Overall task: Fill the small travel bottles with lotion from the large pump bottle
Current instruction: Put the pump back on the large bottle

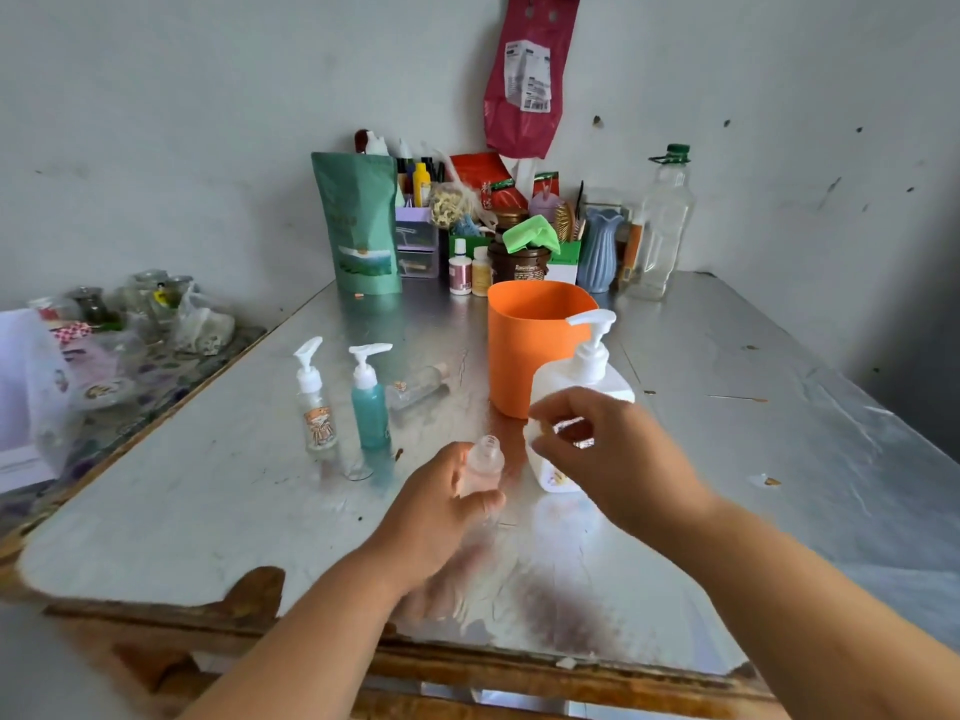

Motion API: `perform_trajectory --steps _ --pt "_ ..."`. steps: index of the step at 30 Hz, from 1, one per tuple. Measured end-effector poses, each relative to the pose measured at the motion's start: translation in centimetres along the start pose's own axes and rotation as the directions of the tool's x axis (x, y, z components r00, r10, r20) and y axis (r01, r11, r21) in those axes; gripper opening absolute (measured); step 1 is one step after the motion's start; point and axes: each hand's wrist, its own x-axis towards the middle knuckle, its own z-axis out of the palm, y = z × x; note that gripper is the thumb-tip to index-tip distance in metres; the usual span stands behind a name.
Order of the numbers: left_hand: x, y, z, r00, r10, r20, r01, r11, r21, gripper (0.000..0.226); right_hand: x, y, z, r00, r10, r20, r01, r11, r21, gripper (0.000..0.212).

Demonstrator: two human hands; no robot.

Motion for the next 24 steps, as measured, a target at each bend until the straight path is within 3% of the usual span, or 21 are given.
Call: perform_trajectory --steps 8,17,21,24 --pt "0.6 -1.2 -0.1 1.0 -0.005 -0.027 0.001 0.99 -0.142 0.06 3.9 -4.4 0.9 0.957 -0.122 0.264 0.213 0.912 -0.351 0.027" --pt "1.4 -2.5 0.1 0.998 0.055 -0.01 -0.056 0.996 -0.074 0.056 5.1 -5.4 1.9 0.91 -0.048 0.412 0.282 0.8 -0.529 0.038" --pt "1.5 -2.8 0.1 0.997 0.069 -0.018 -0.07 0.996 -0.053 0.052 5.5 -6.3 2.3 0.901 0.021 0.433 0.283 0.728 -0.624 0.025" --pt "1.5 -2.9 0.2 0.995 0.095 -0.03 -0.096 0.994 -0.05 0.052 5.4 -6.6 2.1 0.898 0.039 0.438 0.292 0.692 -0.66 0.036"
